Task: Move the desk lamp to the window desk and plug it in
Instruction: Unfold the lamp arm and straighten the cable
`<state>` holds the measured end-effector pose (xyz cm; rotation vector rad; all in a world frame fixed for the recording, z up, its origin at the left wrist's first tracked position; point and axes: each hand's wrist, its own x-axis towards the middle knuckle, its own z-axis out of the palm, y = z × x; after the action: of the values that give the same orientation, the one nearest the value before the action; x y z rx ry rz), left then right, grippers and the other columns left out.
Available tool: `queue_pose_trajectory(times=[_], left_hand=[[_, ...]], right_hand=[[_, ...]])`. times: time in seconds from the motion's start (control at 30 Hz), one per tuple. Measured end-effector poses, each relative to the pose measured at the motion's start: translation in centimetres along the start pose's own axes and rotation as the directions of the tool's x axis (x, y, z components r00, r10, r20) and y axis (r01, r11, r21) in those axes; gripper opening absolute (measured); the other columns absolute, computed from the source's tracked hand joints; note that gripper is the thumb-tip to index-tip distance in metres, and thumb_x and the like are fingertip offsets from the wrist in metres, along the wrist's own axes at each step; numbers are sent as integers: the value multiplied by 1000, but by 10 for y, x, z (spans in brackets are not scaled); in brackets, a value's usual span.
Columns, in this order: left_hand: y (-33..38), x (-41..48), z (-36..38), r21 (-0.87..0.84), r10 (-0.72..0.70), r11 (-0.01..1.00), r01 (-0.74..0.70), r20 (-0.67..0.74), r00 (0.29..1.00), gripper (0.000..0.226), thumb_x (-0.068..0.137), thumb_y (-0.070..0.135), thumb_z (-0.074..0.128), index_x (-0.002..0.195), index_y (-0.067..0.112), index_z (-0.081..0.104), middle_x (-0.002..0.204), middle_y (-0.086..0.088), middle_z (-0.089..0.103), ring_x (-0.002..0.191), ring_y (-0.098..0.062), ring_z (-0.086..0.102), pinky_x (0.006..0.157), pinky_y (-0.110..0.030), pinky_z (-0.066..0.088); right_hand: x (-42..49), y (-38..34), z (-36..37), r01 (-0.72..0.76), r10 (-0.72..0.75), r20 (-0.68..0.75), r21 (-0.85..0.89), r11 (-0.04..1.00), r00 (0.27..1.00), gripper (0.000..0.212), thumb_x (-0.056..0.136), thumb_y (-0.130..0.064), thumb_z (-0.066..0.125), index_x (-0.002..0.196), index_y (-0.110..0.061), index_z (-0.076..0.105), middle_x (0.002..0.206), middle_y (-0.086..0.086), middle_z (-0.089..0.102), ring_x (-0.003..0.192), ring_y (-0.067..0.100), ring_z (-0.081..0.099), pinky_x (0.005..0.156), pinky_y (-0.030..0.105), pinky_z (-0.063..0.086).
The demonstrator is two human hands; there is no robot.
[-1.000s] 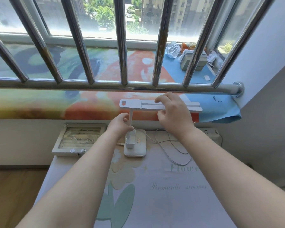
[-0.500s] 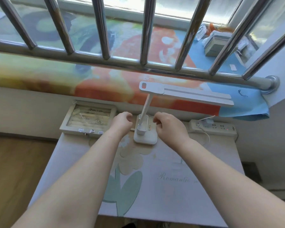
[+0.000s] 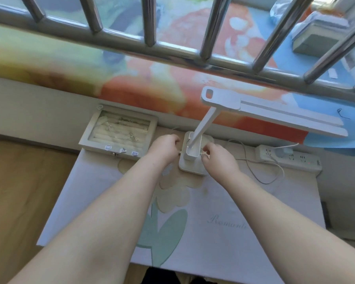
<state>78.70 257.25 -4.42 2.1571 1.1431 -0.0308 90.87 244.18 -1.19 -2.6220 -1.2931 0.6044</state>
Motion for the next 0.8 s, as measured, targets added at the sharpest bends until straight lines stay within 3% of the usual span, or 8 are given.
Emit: queue_pose_trajectory(times=[0.17,0.33,0.47,0.63,0.8], left_hand=[[-8,11,10,181,79,980,-80,16,997,38,88,1,46,118,18,63,113,-10,66,103,-31,58,72,-32,45],[-7,17,10,353,180,919,-174,18,984,25,87,3,51,99,16,68,95,-12,67,93,-34,58,64,-33,41],[-3,21,9,445,154,878,-175,82,985,19,83,1,51,79,13,64,63,-3,48,73,-31,52,54,-31,35],[2,26,10,504,166,840,-202,117,979,18,85,5,51,79,13,66,71,-5,53,75,-31,56,56,-31,34],[4,30,11,552,214,793,-259,146,966,18,83,3,51,72,16,55,77,-8,59,78,-32,59,57,-31,34]], right_hand=[[6,-1,9,-15,17,53,-27,1000,998,31,94,-27,39,115,-16,59,115,4,61,100,28,59,78,39,52],[9,-3,12,-14,17,54,-57,998,998,30,92,-21,38,106,-12,63,104,7,61,94,31,58,72,38,51],[11,-2,13,3,1,36,-100,995,999,24,91,-21,41,88,-10,62,90,7,59,84,32,57,64,36,48],[12,0,15,22,-20,15,-153,988,1000,26,93,-23,42,88,-11,65,92,8,60,84,33,58,61,34,45],[10,1,16,44,-44,1,-161,986,999,27,93,-22,41,92,-10,66,94,9,61,85,35,59,62,35,44]])
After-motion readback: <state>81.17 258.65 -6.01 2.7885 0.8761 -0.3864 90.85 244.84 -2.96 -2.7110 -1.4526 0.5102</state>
